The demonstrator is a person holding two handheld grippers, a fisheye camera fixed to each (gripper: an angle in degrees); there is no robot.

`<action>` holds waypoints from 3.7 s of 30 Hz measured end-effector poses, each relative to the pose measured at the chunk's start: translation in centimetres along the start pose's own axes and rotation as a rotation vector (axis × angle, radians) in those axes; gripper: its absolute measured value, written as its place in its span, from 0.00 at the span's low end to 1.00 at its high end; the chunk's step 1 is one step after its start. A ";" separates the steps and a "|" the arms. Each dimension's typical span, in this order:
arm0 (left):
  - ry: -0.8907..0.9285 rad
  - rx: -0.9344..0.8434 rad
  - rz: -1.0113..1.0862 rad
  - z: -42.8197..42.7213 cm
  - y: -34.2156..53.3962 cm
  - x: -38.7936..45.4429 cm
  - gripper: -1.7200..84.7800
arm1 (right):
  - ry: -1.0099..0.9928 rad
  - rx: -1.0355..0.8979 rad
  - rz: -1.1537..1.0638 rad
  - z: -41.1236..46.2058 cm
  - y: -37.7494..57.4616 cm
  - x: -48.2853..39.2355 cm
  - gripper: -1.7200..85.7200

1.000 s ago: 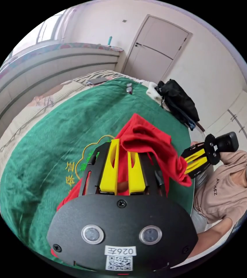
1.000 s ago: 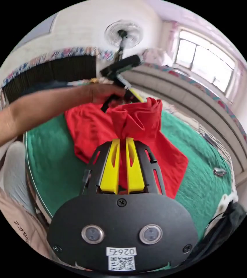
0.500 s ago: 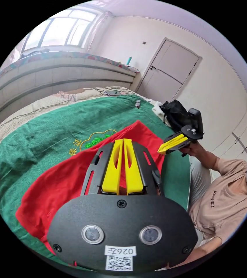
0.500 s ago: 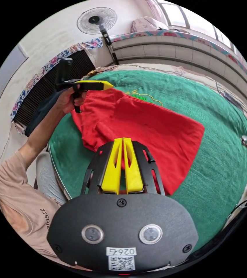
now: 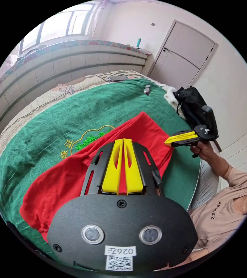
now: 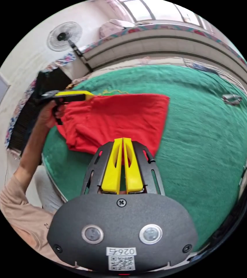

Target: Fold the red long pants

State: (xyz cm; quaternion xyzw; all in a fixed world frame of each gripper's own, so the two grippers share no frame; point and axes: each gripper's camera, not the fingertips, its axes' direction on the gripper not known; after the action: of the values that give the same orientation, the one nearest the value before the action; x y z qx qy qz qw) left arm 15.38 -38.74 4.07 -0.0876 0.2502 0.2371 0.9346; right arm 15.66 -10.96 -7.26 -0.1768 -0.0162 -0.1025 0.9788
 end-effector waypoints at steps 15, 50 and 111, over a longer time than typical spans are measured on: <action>-0.121 -0.216 0.004 12.8 -9.8 11.4 0.17 | -0.237 0.163 0.209 -3.5 3.4 7.3 0.10; -0.051 -0.404 -0.084 12.6 -12.9 15.4 0.03 | -0.309 0.082 0.026 -7.7 8.4 7.1 0.01; -0.110 -0.180 -0.110 -11.6 15.6 -8.6 0.01 | -0.345 -0.220 -0.457 1.2 0.3 -8.2 0.01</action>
State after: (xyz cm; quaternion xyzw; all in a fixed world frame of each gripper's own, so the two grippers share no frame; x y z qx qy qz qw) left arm -3.68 -31.88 -2.25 -0.1714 0.1712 0.2113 0.9469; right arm 7.69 -8.68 -6.82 -0.2881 -0.2105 -0.2898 0.8881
